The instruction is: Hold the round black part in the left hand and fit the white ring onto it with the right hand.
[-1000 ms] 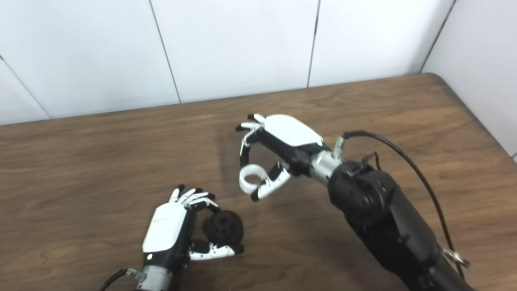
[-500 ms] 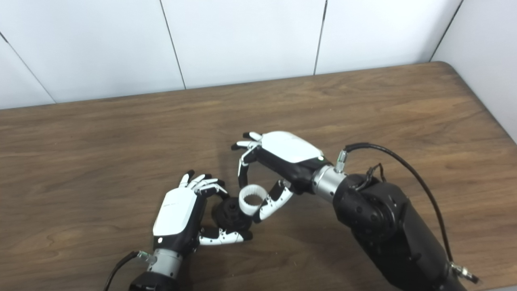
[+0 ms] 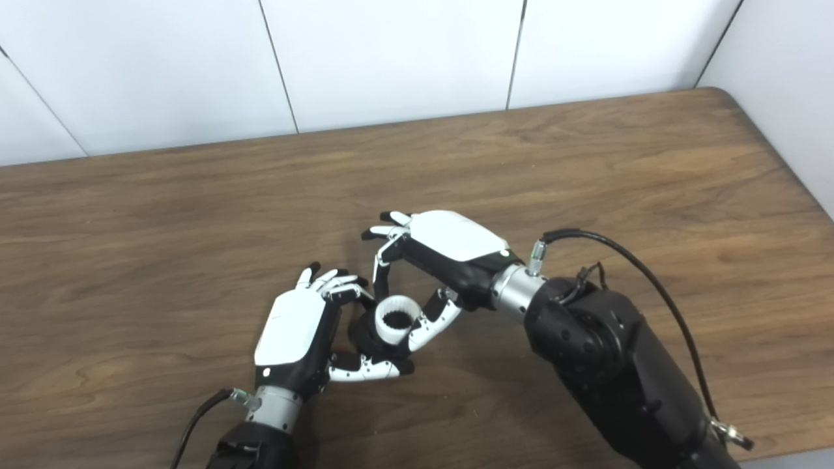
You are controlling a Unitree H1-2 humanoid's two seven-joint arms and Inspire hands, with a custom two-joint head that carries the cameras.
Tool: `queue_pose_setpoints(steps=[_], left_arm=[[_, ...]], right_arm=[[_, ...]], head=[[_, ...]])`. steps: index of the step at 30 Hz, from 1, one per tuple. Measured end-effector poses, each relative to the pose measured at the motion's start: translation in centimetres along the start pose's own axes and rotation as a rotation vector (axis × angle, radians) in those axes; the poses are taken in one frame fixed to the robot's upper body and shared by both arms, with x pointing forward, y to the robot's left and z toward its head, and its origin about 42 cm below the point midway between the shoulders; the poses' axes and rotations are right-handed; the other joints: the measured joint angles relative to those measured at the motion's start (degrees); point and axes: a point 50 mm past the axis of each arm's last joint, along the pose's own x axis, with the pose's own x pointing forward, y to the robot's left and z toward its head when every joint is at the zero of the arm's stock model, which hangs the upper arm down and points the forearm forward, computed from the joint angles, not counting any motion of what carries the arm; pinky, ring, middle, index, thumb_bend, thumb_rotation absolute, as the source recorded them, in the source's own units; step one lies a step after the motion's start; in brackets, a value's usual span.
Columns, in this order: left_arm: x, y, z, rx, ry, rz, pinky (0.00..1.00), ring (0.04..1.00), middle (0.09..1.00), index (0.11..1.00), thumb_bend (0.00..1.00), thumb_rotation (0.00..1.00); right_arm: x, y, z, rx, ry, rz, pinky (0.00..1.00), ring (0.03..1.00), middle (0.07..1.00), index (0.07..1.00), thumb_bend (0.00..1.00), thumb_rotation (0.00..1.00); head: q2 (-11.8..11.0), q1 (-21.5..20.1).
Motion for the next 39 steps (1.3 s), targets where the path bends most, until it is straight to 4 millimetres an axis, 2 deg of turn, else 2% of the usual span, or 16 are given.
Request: queue_pose_setpoints(steps=[21,39], left_arm=[[0.0,-0.1,0.1,0.005,-0.003,-0.001,1.0,0.871,0.769,0.482,0.52,0.05],[0.1,-0.1,0.3,0.011,-0.002,-0.002,1.0,0.873,0.773,0.482,0.52,0.05]], right_arm=[[1.1,0.6,-0.3,-0.011,-0.012,-0.016,1.0,1.0,0.915,0.484,0.52,0.14],[1.3,0.9,-0.3,-0.04,-0.024,-0.015,1.0,1.0,0.909,0.484,0.52,0.14]], head=[[0.5,-0.1],[0.9,0.3]])
